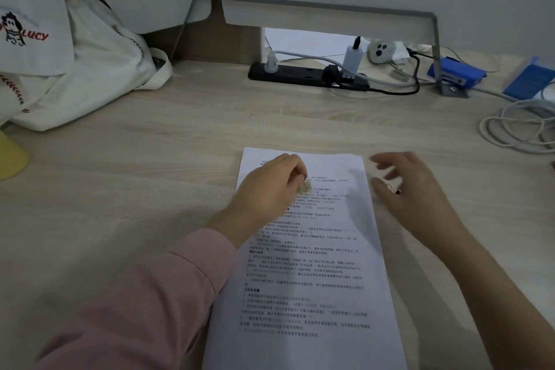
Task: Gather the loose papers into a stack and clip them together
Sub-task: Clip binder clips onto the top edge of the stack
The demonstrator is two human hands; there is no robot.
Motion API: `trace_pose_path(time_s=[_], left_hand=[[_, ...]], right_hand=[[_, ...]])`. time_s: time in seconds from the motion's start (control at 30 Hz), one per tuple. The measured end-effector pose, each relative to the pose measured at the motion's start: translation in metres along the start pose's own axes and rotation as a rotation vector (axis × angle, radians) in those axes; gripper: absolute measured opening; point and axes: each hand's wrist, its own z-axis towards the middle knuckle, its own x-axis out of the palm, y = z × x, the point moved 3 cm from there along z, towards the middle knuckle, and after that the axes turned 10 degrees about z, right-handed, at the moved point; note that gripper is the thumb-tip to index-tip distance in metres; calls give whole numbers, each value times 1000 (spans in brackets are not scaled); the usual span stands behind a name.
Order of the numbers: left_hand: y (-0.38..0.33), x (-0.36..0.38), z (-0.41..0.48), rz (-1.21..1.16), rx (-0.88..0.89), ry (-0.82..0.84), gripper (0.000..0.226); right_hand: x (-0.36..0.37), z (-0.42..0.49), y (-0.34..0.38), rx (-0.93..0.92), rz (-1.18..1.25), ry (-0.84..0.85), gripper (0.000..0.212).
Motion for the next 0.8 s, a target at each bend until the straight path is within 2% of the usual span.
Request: trace_pose_path(time_s=[0.1,0.2,0.37,0.43,0.53,0.63,0.8], left_hand=[[-5,-12,-3,-190,43,-20,14],[-8,-23,-8,-328,98,-21,10],[3,-38,-16,-479,99,-9,13],[9,-37,-18,-526,67,-20,14],[24,-30,-18,-539,-32,-35,17],[35,-20,-18,-546,-104,62,18],[37,-15,-14,-638,-81,132,19]], right_hand=[[19,12,30,103,290,352,41],[34,20,48,82,338,548,26],[47,28,61,72,443,630,7],[53,29,61,98,491,641,8],[56,35,58,177,589,545,16],[58,39,57,253,730,521,21],[65,46,63,246,685,579,25]])
